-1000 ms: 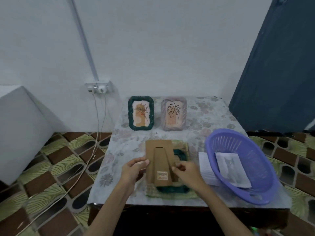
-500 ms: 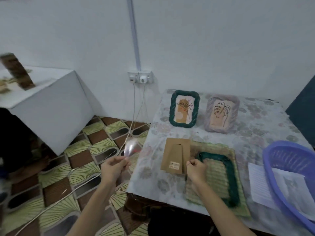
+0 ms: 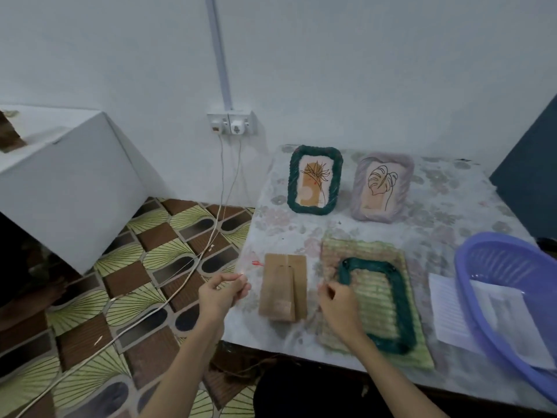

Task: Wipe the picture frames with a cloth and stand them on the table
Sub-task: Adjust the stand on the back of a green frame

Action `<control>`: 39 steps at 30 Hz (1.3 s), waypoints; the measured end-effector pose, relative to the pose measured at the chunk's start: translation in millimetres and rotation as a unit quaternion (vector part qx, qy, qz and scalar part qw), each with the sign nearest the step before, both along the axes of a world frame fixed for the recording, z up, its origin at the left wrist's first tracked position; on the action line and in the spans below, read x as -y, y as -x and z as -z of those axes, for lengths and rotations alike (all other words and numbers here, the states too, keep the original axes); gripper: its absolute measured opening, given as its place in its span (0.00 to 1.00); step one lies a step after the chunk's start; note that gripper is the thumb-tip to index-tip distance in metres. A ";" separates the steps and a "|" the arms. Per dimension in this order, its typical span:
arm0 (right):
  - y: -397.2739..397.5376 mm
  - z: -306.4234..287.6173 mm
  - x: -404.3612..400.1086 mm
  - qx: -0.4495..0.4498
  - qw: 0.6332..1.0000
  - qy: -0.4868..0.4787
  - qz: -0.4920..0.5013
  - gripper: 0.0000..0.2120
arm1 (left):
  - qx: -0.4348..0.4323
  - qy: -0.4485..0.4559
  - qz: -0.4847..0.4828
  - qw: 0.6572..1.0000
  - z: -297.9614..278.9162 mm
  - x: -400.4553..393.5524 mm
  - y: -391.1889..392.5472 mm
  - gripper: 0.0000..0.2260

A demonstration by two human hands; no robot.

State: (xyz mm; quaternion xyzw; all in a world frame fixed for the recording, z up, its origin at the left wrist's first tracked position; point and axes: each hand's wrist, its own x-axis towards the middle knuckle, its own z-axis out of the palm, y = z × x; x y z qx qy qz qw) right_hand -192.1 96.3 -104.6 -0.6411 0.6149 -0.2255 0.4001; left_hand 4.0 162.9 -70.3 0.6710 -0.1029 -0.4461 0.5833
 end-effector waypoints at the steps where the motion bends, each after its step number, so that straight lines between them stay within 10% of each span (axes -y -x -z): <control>1: 9.0 -8.3 1.4 0.084 0.995 -0.048 0.012 0.19 | 0.002 0.001 0.009 1.000 1.4 6.5 11.2 0.03; 4: 39.7 -25.6 3.5 0.207 0.962 -0.176 -0.004 0.16 | -0.002 0.019 0.046 0.999 6.3 25.3 52.6 0.05; 17: 136.5 -6.3 22.6 0.087 0.982 -0.117 0.122 0.05 | 0.146 -0.023 0.343 0.928 39.2 64.1 152.5 0.16; 39: 136.0 19.6 18.6 -0.080 0.994 -0.039 0.061 0.05 | 0.375 -0.055 0.441 0.814 56.7 62.9 160.2 0.17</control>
